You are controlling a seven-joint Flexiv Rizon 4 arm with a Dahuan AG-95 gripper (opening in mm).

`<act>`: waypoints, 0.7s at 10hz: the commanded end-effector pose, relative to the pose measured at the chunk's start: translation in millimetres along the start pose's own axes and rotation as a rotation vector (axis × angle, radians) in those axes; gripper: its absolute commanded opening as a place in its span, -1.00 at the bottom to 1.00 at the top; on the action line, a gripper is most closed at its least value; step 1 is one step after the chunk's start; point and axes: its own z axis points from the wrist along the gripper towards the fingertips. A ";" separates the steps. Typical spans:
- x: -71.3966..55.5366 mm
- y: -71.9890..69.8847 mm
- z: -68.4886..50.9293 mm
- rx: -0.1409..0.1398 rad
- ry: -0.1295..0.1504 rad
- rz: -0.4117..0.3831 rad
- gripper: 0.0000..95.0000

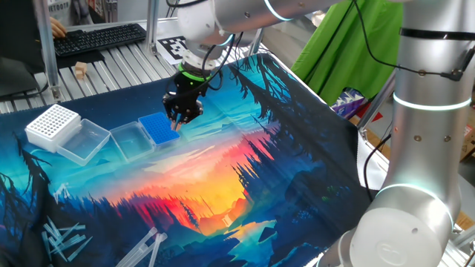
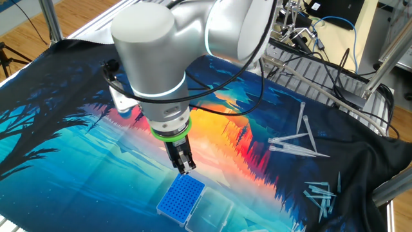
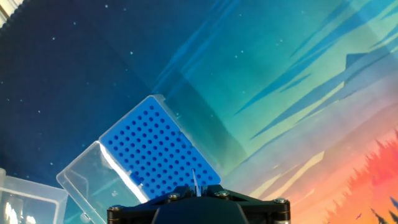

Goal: Insert a small pipette tip into the holder for small pipette tips

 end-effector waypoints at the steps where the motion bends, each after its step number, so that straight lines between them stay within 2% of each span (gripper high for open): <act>1: 0.6 0.2 0.0 -0.010 0.022 0.014 -1.00; 3: 0.7 0.6 0.7 -0.018 0.042 0.032 -1.00; 5: 0.9 0.6 0.8 -0.018 0.039 0.050 -1.00; 7: 1.1 0.7 0.7 -0.018 0.038 0.144 -1.00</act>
